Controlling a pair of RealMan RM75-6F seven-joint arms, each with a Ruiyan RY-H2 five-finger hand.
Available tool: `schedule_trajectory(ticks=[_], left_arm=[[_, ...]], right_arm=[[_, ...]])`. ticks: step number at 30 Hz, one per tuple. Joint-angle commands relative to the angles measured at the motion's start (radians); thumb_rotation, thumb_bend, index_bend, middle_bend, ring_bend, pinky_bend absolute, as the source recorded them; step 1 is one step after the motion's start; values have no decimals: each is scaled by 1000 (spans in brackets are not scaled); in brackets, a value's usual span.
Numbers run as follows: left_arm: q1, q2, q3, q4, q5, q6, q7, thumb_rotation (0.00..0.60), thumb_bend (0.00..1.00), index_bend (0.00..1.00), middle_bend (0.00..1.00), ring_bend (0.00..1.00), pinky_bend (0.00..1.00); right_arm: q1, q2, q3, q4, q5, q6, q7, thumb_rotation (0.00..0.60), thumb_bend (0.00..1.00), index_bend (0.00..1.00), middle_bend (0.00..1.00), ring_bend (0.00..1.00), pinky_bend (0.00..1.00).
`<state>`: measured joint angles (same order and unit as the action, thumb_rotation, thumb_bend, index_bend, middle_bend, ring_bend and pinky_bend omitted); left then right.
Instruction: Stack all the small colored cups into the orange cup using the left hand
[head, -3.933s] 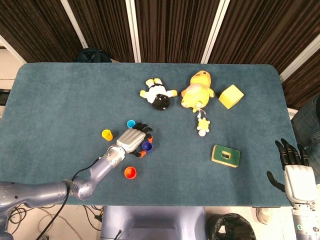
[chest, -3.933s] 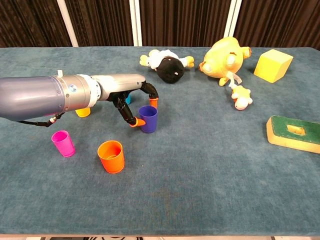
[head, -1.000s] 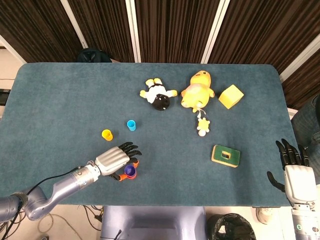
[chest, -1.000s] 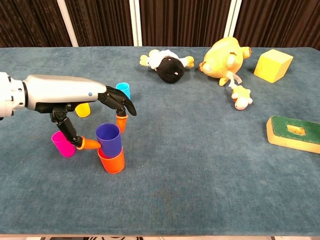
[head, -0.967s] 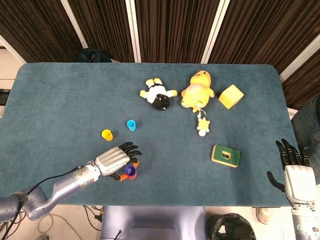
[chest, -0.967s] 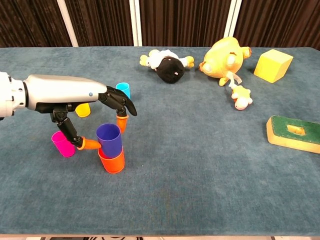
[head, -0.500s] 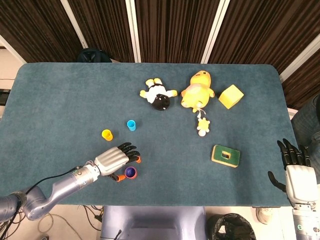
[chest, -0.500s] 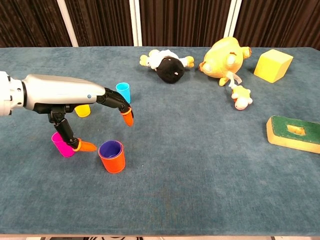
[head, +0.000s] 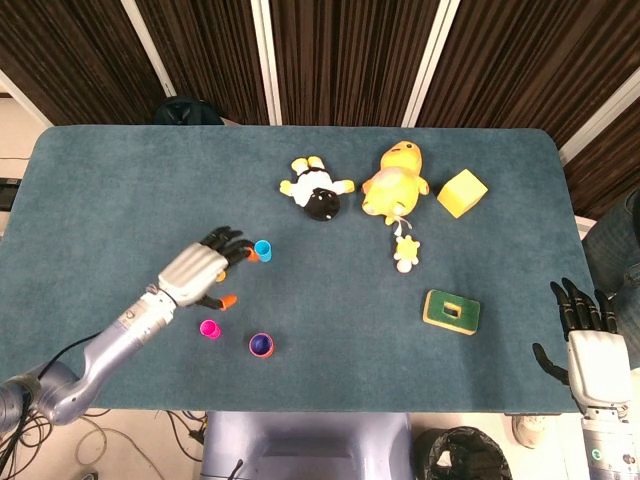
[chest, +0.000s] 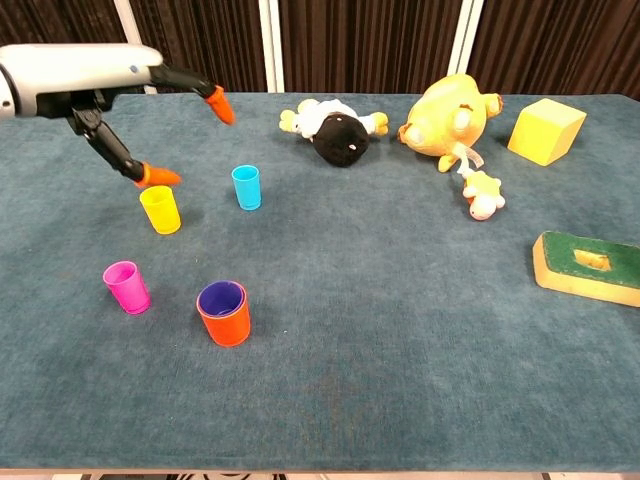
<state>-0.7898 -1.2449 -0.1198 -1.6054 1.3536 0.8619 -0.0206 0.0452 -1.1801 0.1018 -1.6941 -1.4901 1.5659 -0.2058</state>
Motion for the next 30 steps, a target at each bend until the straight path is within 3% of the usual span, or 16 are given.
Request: schedule_trajectory(ticks=[1, 6, 12, 19, 24, 30], left_arm=[[-3, -63, -42, 128, -99, -16, -16, 600, 214, 229, 141, 33, 58], [-28, -151, -81, 284, -208, -64, -36, 600, 213, 240, 141, 33, 62], [-62, -206, -85, 362, -240, -107, -2, 600, 213, 246, 142, 33, 62], [-76, -235, -69, 389, -264, -147, 36, 600, 213, 279, 141, 33, 62], [-80, -218, -45, 393, -294, -177, 93, 600, 213, 283, 141, 33, 61], [-51, -189, -31, 369, -293, -176, 69, 600, 213, 284, 141, 33, 61]], right_arm=[[1, -2, 0, 0, 1, -1, -3, 600, 334, 49, 72, 136, 65], [3, -4, 0, 4, 6, -8, -5, 600, 334, 49, 72, 136, 66], [4, -6, 3, 7, 9, -8, -3, 600, 334, 49, 72, 136, 65], [1, -1, 5, 6, 11, -3, 7, 600, 334, 49, 72, 136, 65], [-1, 3, 7, 7, 11, 2, 17, 600, 334, 49, 72, 136, 65], [-1, 5, 6, 6, 11, -1, 21, 600, 334, 49, 72, 136, 65]])
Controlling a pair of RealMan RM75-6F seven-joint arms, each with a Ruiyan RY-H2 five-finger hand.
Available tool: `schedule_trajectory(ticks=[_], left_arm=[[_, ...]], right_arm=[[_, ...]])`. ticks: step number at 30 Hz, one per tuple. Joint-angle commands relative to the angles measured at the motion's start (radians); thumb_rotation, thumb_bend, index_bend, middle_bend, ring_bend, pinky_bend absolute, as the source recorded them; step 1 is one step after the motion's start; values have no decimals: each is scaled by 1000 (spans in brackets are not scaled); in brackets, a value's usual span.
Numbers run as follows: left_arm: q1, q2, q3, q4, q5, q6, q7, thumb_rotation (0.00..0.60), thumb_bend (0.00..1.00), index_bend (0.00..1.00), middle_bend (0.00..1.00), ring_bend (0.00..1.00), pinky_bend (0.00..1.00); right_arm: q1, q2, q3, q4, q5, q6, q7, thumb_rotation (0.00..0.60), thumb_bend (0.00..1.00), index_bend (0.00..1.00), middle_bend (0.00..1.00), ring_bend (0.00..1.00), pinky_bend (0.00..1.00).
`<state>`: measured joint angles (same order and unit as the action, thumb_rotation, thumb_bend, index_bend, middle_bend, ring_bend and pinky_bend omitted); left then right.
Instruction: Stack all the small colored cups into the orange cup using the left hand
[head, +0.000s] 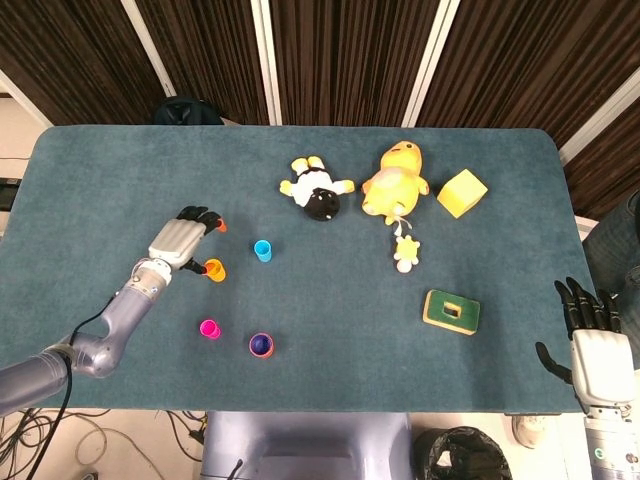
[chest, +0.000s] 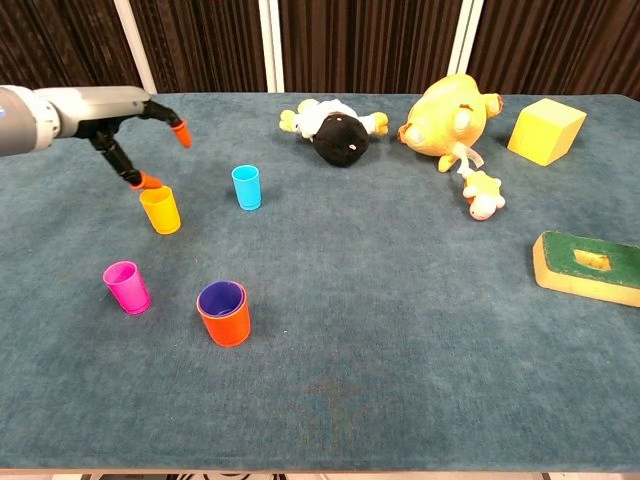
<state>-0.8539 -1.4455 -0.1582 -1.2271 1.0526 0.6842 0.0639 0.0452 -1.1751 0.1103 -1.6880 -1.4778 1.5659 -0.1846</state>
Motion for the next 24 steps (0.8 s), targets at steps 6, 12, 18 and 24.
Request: schedule_trajectory(ticks=[6, 12, 18, 24], left_arm=[[66, 48, 13, -41, 89, 38, -143, 600, 211, 286, 142, 33, 61], [89, 80, 33, -49, 173, 40, -237, 600, 210, 286, 141, 33, 59], [82, 102, 61, -64, 228, 6, -261, 600, 196, 286, 140, 33, 52], [71, 80, 69, -45, 222, -9, -218, 600, 188, 304, 142, 33, 53]], right_arm=[[2, -3, -2, 3, 0, -5, 0, 600, 334, 49, 72, 136, 65], [3, -6, -4, 5, 1, -9, -5, 600, 335, 49, 72, 136, 65], [5, -8, -4, 4, 4, -13, -9, 600, 334, 49, 72, 136, 65], [6, -8, -3, 7, 7, -15, -7, 600, 334, 49, 72, 136, 65]])
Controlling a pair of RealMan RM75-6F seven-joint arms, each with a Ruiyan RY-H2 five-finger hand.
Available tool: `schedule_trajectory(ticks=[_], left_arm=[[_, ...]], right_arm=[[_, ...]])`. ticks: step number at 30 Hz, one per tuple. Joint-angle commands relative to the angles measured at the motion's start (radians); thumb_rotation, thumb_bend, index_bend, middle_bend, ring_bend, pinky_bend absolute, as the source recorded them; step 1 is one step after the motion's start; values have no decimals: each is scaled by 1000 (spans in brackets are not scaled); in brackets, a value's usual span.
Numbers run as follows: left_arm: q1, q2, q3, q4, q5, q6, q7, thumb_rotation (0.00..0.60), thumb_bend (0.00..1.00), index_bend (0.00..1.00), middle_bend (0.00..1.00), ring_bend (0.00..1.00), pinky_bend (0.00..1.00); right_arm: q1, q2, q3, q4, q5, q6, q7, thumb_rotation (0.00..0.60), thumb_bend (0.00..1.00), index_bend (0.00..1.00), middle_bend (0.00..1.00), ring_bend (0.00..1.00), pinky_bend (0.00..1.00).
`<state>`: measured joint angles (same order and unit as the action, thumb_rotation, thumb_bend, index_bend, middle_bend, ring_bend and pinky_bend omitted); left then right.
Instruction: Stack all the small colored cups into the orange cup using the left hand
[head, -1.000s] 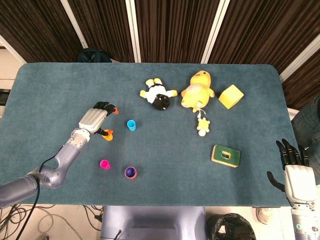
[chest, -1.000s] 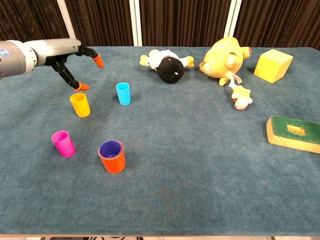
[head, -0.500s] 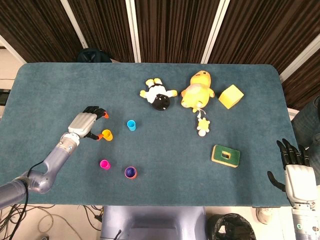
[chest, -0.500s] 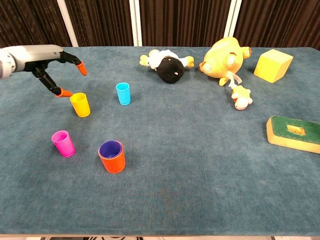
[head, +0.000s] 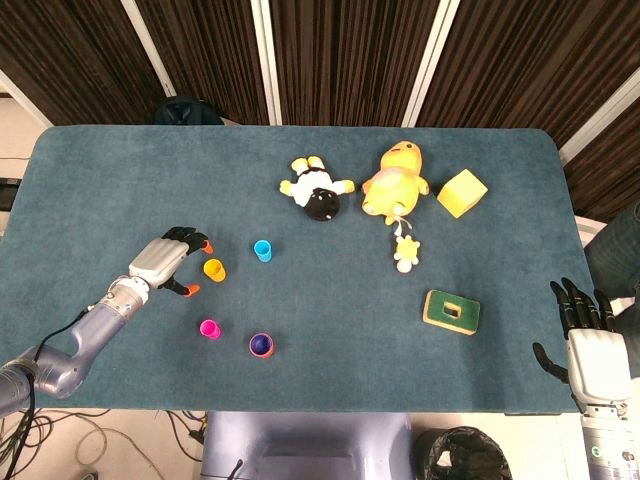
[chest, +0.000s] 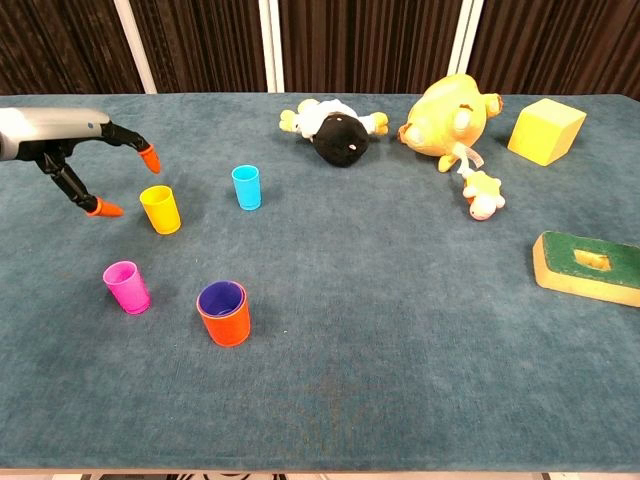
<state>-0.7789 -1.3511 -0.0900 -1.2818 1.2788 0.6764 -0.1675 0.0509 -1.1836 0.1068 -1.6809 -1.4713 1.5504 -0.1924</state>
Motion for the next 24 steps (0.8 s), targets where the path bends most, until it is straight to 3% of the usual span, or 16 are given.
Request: schedule_trajectory(ticks=[1, 12, 24], left_arm=[[-5, -21, 0, 14, -7, 1, 17, 600, 188, 305, 143, 33, 53], [-13, -103, -14, 71, -15, 38, 74, 600, 189, 324, 145, 33, 55], [-19, -132, -14, 101, -46, 20, 117, 600, 233, 386, 162, 33, 55]], right_arm=[[0, 1, 1, -1, 1, 1, 1, 600, 334, 49, 72, 136, 65], [-2, 4, 3, -1, 1, 6, 11, 600, 334, 49, 72, 136, 65], [-3, 6, 2, -3, 3, 4, 14, 600, 334, 49, 72, 136, 65]])
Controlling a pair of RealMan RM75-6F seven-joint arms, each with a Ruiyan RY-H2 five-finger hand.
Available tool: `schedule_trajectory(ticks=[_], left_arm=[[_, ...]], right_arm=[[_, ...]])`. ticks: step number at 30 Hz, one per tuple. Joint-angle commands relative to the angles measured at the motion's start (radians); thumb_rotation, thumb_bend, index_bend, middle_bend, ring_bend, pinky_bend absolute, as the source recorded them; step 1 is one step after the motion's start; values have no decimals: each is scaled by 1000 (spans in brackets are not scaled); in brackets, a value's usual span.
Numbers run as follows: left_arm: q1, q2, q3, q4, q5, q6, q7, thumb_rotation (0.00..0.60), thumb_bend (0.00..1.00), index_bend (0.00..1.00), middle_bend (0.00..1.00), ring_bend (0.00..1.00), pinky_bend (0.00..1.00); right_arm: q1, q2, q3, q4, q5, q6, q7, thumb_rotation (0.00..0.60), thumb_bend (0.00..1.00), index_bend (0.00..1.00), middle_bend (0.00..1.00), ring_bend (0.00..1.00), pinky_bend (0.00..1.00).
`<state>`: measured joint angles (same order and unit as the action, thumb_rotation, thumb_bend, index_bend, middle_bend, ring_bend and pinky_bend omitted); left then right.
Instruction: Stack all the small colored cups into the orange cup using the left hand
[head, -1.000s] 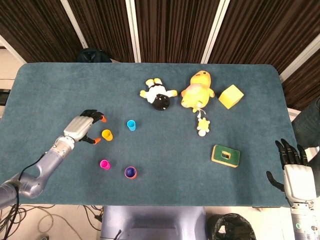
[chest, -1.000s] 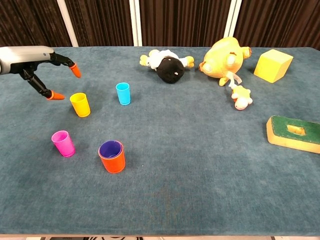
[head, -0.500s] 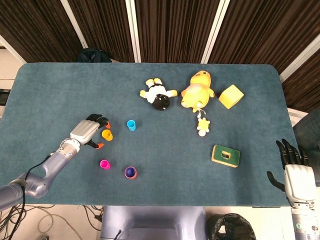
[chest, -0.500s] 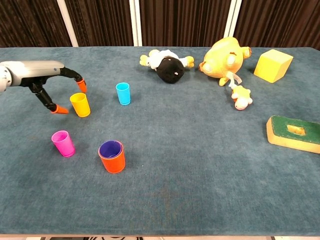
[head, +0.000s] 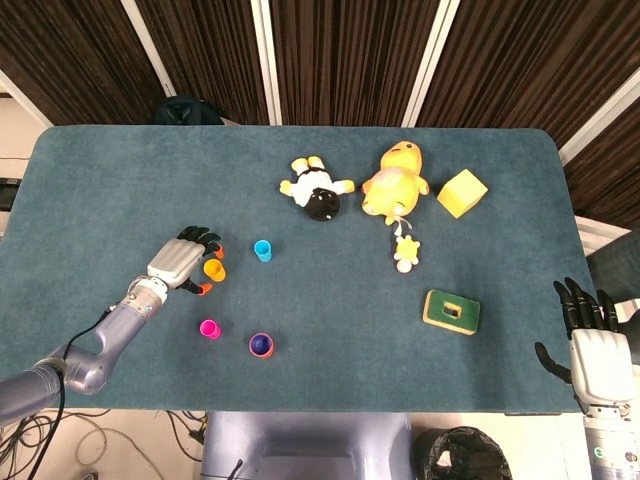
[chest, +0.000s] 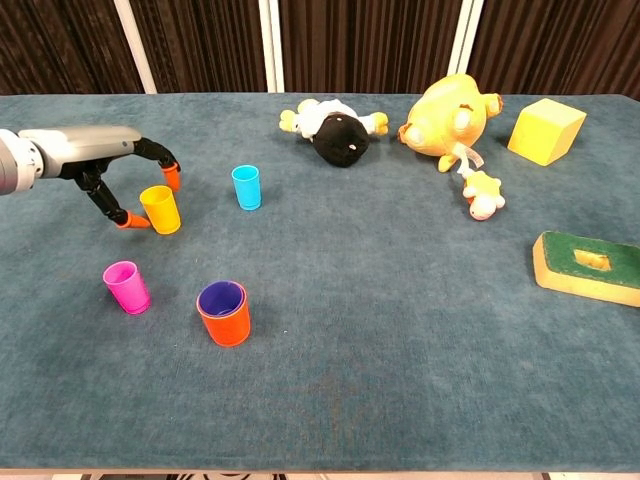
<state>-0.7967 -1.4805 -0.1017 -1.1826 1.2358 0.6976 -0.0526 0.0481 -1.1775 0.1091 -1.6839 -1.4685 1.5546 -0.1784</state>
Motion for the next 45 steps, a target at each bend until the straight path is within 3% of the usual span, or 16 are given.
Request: schedule_trajectory(ticks=[1, 11, 21, 29, 38, 45], left_arm=[[-2, -5, -3, 4, -4, -1, 5, 600, 240, 388, 163, 33, 55], [-6, -21, -11, 23, -21, -6, 20, 600, 268, 406, 165, 38, 55], [-8, -32, -14, 28, -24, -5, 28, 600, 376, 448, 184, 42, 59], [-8, -13, -29, 0, -19, 15, 21, 600, 385, 451, 186, 42, 60], [-19, 110, -86, -189, 17, 64, -14, 600, 375, 447, 187, 41, 60], [-27, 203, -100, -353, 34, 53, -34, 600, 368, 443, 186, 41, 60]], right_arm=[[0, -1, -1, 0, 0, -1, 0, 600, 334, 49, 72, 136, 65], [1, -1, -1, -2, 2, -3, 2, 600, 334, 49, 72, 136, 65], [1, -2, 1, -3, 5, -3, 4, 600, 334, 49, 72, 136, 65], [-2, -1, 1, -4, 5, 1, 8, 600, 334, 49, 72, 136, 65], [1, -3, 2, -4, 7, -3, 5, 600, 334, 49, 72, 136, 65], [-1, -1, 0, -9, 3, 2, 4, 600, 334, 49, 72, 136, 65]])
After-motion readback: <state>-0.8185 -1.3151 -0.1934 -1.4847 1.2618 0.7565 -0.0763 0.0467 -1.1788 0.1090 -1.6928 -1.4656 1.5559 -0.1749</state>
